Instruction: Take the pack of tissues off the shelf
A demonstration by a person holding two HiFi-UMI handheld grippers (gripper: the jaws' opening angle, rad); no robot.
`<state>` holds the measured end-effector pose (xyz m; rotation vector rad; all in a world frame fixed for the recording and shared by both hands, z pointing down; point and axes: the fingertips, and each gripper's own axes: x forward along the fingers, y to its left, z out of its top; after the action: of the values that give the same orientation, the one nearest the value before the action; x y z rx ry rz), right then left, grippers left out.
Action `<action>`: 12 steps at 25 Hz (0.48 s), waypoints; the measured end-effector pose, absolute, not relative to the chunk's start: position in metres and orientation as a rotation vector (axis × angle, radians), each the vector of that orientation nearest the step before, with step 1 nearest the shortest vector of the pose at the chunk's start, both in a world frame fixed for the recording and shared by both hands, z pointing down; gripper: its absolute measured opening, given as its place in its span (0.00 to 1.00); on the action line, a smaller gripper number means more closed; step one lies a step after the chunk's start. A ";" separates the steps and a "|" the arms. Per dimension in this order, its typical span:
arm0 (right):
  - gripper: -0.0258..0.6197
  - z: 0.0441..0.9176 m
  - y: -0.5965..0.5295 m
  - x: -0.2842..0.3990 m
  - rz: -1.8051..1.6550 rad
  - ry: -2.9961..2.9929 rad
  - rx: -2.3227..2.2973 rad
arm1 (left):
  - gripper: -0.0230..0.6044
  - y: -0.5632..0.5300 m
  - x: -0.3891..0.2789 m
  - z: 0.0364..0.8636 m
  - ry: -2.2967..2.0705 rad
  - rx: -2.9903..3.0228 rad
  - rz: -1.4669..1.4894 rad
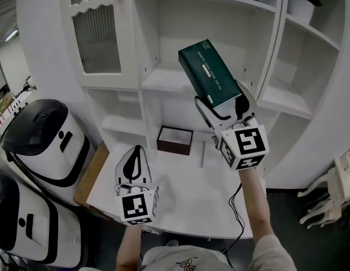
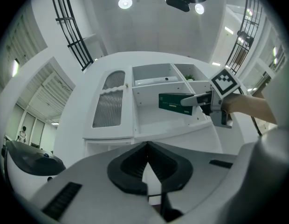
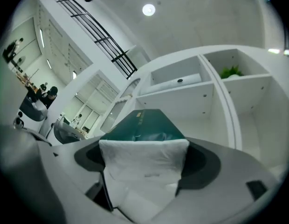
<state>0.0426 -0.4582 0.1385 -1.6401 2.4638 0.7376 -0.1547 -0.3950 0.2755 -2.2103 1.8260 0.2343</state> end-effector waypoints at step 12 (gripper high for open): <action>0.74 0.232 -0.361 0.045 0.746 2.300 -1.700 | 0.04 -0.379 -0.128 0.306 1.817 -2.272 0.172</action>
<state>0.0450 -0.3613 0.2319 -1.6997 2.2997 0.7462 -0.1279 -0.3793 0.3057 -2.2723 1.8170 0.1724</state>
